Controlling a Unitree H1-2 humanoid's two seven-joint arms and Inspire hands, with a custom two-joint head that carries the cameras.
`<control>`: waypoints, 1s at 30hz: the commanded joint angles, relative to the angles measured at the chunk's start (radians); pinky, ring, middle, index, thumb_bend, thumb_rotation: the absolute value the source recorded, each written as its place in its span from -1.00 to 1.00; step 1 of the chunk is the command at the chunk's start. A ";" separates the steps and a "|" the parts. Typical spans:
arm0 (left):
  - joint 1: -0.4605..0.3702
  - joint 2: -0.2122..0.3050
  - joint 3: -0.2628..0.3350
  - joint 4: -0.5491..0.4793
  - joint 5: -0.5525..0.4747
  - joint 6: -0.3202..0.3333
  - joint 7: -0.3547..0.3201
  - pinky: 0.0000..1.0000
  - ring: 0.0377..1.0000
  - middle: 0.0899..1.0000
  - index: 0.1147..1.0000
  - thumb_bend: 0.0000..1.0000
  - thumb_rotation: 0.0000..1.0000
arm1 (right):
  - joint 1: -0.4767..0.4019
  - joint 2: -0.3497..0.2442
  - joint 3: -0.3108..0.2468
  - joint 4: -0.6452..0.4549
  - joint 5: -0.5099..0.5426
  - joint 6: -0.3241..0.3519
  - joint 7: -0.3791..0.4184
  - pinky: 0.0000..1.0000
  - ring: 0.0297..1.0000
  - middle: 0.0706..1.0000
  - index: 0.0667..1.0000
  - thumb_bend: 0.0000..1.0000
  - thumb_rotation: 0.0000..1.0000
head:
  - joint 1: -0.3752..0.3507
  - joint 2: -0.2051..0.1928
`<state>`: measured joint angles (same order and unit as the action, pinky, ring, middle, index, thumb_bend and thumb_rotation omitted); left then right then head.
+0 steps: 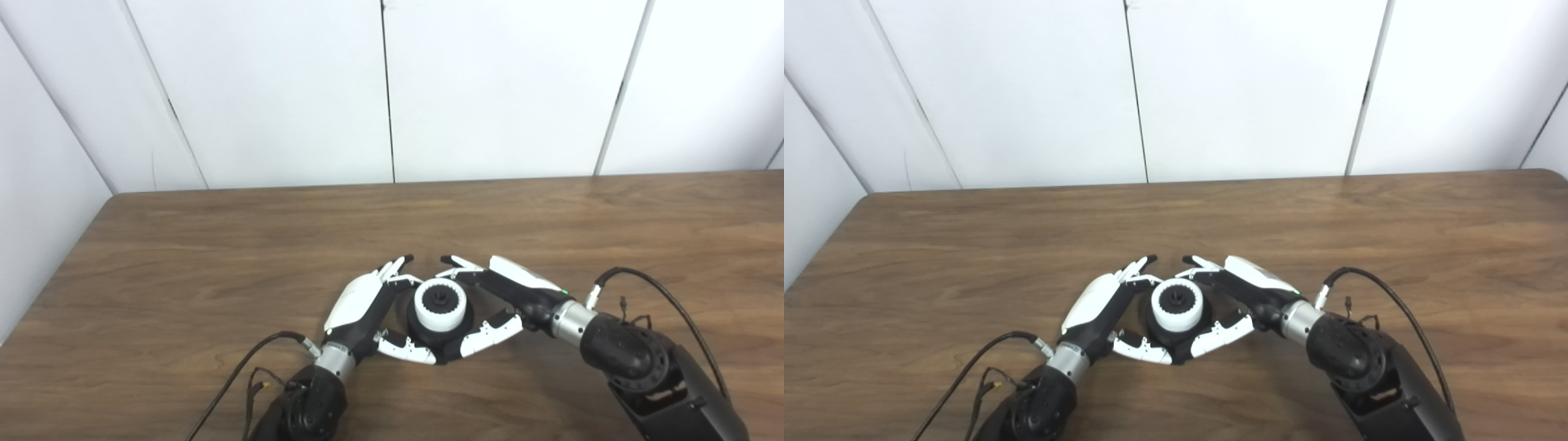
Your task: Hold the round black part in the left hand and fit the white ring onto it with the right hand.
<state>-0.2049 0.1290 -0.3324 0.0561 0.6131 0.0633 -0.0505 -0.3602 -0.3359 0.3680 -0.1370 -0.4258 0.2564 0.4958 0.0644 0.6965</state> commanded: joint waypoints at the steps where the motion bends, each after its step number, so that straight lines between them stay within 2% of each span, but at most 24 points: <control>1: -0.018 0.004 0.002 -0.033 0.011 -0.005 0.006 1.00 1.00 1.00 0.20 0.82 -0.46 | 0.012 -0.019 -0.029 0.001 -0.007 -0.001 -0.031 0.98 1.00 1.00 1.00 1.00 0.00 | 0.002 0.000; 7: -0.021 0.008 0.001 -0.025 0.015 -0.009 0.009 0.99 1.00 1.00 0.20 0.81 -0.45 | 0.047 -0.012 -0.063 0.041 0.002 -0.063 -0.103 0.89 1.00 1.00 1.00 1.00 0.03 | 0.003 0.004; 11: -0.024 0.009 0.006 -0.026 0.007 -0.010 0.006 1.00 1.00 1.00 0.19 0.81 -0.46 | 0.064 -0.001 -0.085 0.044 -0.004 -0.054 -0.137 0.77 1.00 1.00 1.00 1.00 -0.01 | -0.004 0.009; 15: -0.025 0.008 0.008 -0.028 0.004 -0.007 0.004 1.00 1.00 1.00 0.19 0.82 -0.46 | 0.082 0.011 -0.102 0.039 0.005 -0.038 -0.156 0.73 1.00 1.00 1.00 1.00 -0.07 | -0.007 0.012; 21: -0.025 0.007 0.006 -0.032 0.004 -0.004 0.000 1.00 1.00 1.00 0.20 0.82 -0.45 | 0.100 0.014 -0.102 0.038 -0.023 -0.040 -0.182 0.72 1.00 1.00 1.00 1.00 -0.15 | -0.009 0.016; 27: -0.024 0.006 0.006 -0.029 0.006 -0.006 0.002 1.00 1.00 1.00 0.20 0.82 -0.46 | 0.109 0.018 -0.107 0.044 0.002 -0.050 -0.190 0.58 0.88 0.98 1.00 0.99 -0.31 | -0.010 0.017; 30: -0.024 0.005 0.007 -0.031 0.005 -0.003 0.002 1.00 1.00 1.00 0.20 0.82 -0.46 | 0.118 0.027 -0.109 0.042 0.008 -0.050 -0.197 0.60 0.88 0.96 0.99 0.99 -0.33 | -0.009 0.019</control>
<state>-0.2051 0.1297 -0.3321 0.0548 0.6129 0.0630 -0.0531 -0.2569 -0.3023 0.2636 -0.0998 -0.4184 0.1850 0.2944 0.0537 0.7148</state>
